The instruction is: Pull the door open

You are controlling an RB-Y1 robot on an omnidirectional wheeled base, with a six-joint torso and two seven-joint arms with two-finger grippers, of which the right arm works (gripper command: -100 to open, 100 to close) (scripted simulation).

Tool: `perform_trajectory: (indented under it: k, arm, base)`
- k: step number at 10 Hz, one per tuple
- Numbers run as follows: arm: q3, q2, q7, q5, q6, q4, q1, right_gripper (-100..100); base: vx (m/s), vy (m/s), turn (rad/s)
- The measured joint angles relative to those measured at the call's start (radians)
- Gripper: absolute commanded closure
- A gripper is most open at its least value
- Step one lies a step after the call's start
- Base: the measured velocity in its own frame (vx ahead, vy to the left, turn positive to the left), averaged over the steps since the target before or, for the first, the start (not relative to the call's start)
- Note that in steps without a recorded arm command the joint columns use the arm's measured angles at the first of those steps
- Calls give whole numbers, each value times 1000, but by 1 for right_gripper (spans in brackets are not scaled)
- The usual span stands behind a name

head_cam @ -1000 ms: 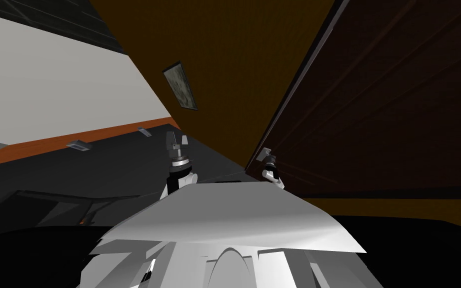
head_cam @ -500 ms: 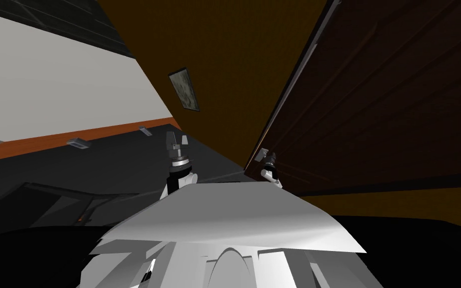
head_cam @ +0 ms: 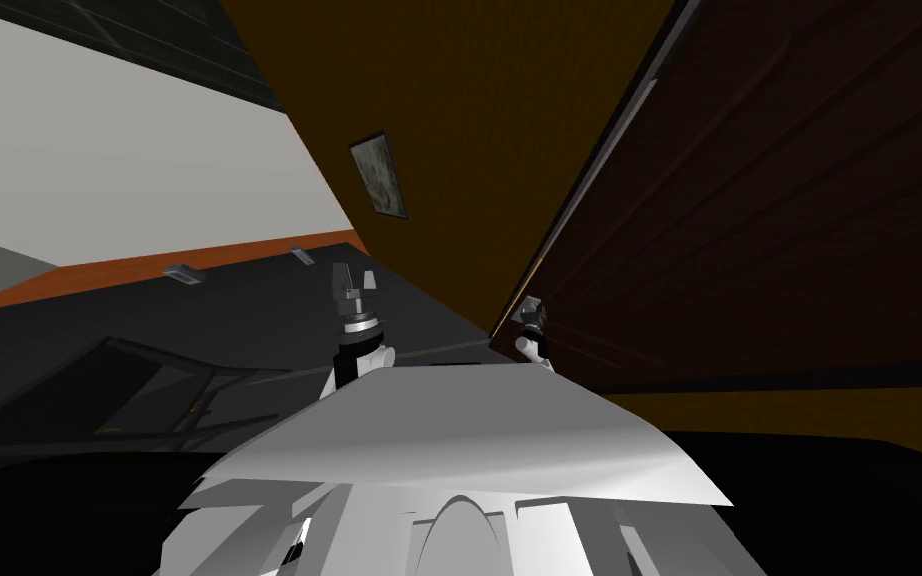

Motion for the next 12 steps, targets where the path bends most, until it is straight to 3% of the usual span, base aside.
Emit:
perform_trajectory:
  k: [7, 12]
  arm:
    - [35, 87, -202, -190, 0, -69, 4, -100]
    - [52, 135, -294, -279, 0, -103, 7, -100]
  base:
    - [-95, -10, 43]
    - [-47, 1, 21]
